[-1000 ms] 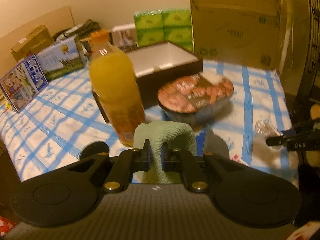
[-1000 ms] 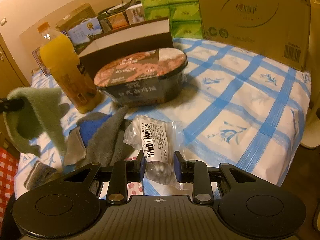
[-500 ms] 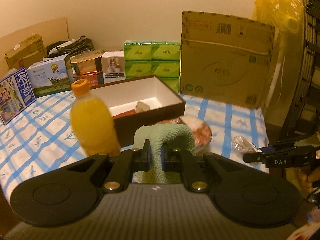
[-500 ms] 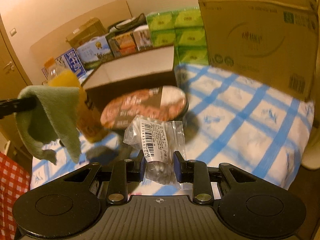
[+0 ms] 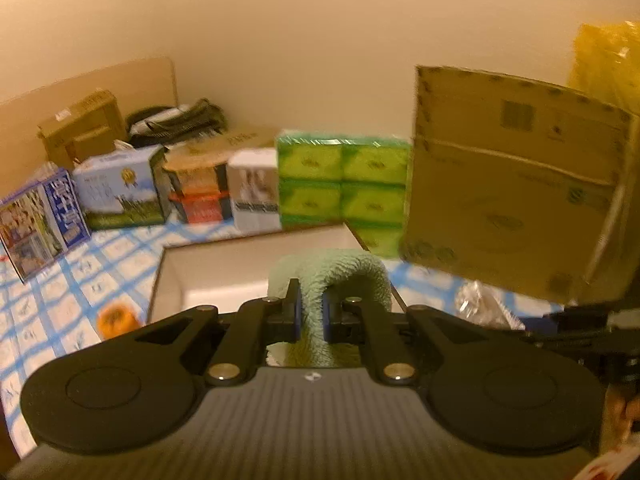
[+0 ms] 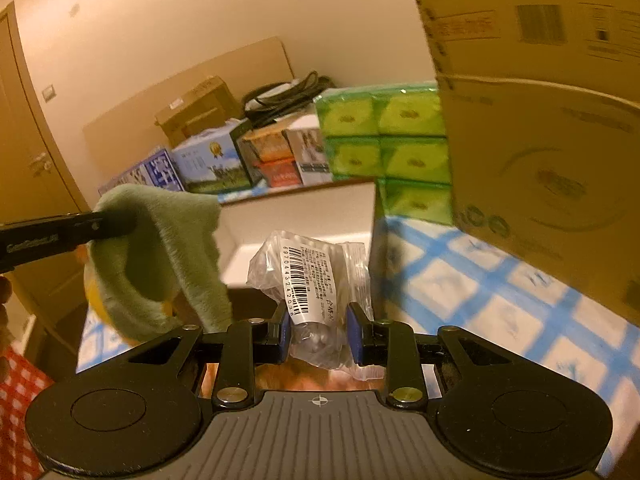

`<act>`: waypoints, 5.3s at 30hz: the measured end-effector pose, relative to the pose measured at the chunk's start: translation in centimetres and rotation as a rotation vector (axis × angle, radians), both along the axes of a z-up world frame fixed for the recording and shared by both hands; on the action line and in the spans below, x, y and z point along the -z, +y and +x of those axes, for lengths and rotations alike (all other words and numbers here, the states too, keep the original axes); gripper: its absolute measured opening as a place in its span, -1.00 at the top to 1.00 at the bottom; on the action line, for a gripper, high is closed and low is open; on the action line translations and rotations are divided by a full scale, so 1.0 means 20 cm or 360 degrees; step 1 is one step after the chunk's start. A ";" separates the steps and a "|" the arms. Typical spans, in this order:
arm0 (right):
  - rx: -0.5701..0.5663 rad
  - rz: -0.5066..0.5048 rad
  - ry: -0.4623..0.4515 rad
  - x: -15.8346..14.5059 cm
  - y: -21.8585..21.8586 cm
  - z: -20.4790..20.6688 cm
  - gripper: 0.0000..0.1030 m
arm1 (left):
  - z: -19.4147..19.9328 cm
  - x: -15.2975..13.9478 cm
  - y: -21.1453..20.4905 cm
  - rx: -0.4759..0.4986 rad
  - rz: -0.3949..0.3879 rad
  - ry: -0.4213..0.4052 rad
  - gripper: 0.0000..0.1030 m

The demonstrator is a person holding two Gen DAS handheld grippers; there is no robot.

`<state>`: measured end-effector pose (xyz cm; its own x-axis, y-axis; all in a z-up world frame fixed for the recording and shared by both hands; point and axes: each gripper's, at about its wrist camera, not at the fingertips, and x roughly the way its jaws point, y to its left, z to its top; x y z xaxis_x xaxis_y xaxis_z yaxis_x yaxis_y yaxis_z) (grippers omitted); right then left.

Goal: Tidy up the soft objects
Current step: 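Lower the towel and swab bag into the brown box and open both tools, then withdraw both tools from the box toward the striped sock, then grasp the red-and-white bandage packet with the right tool while the left tool reaches the white cloth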

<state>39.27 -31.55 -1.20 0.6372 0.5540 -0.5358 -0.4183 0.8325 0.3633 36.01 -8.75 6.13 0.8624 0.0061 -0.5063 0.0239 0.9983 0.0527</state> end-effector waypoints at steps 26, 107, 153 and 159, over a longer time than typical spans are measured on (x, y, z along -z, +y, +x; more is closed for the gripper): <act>-0.0011 0.0052 0.0199 0.38 0.36 0.93 0.37 | 0.99 0.39 0.07 -0.0604 0.0159 0.0301 0.27; 0.0083 -0.0200 0.0200 0.19 0.26 -1.35 -0.56 | -1.28 0.36 0.60 -0.0062 -0.0150 0.0425 0.18; 0.0013 -0.0572 0.0337 0.80 0.46 -1.00 0.00 | -1.08 0.86 0.52 0.0054 -0.0106 0.0710 0.18; -0.0002 -0.0642 0.0291 0.85 0.49 -1.00 0.07 | -1.03 0.90 0.49 0.0096 -0.0097 0.0723 0.18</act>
